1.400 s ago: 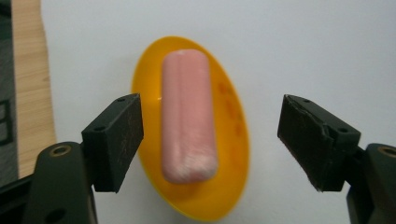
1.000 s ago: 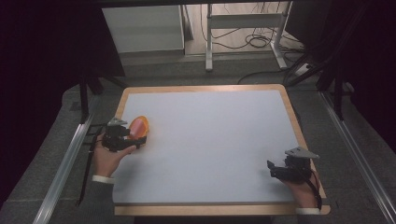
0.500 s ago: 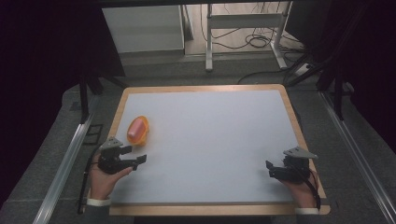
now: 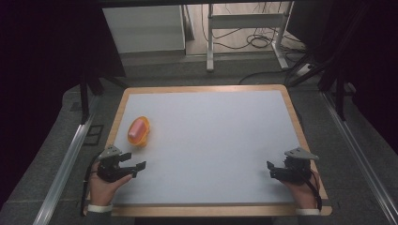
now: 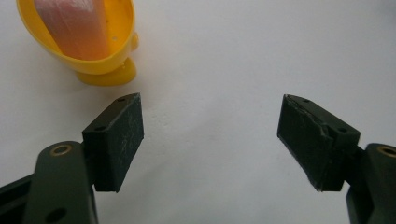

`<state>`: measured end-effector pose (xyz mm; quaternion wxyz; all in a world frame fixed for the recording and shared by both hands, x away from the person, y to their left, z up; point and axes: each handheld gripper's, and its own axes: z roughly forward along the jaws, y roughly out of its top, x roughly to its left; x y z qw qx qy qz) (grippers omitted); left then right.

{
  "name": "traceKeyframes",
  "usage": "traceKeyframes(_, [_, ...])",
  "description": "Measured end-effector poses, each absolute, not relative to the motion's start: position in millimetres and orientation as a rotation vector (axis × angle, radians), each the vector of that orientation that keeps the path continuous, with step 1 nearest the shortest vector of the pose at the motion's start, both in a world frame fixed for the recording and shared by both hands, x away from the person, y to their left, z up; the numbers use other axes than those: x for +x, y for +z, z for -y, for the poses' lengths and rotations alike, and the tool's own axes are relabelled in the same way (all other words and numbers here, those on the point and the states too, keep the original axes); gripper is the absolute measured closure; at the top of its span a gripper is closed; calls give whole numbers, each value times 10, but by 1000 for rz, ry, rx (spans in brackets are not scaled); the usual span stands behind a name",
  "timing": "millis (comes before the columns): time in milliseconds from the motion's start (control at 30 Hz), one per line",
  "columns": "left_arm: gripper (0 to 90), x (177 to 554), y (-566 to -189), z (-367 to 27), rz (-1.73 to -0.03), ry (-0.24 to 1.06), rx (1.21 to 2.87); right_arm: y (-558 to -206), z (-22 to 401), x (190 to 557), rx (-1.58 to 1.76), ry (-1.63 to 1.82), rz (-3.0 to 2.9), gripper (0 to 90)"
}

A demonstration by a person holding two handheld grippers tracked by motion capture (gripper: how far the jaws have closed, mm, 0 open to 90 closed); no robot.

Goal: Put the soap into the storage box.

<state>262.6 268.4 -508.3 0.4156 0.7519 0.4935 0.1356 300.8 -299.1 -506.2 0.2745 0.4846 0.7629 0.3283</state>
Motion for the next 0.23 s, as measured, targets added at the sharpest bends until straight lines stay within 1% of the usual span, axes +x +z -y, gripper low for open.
traceKeyframes(233, [216, 2632, -5102, -2700, -1245, 340, 1898, -5048, 2976, 3001, 1282, 911, -2054, 89])
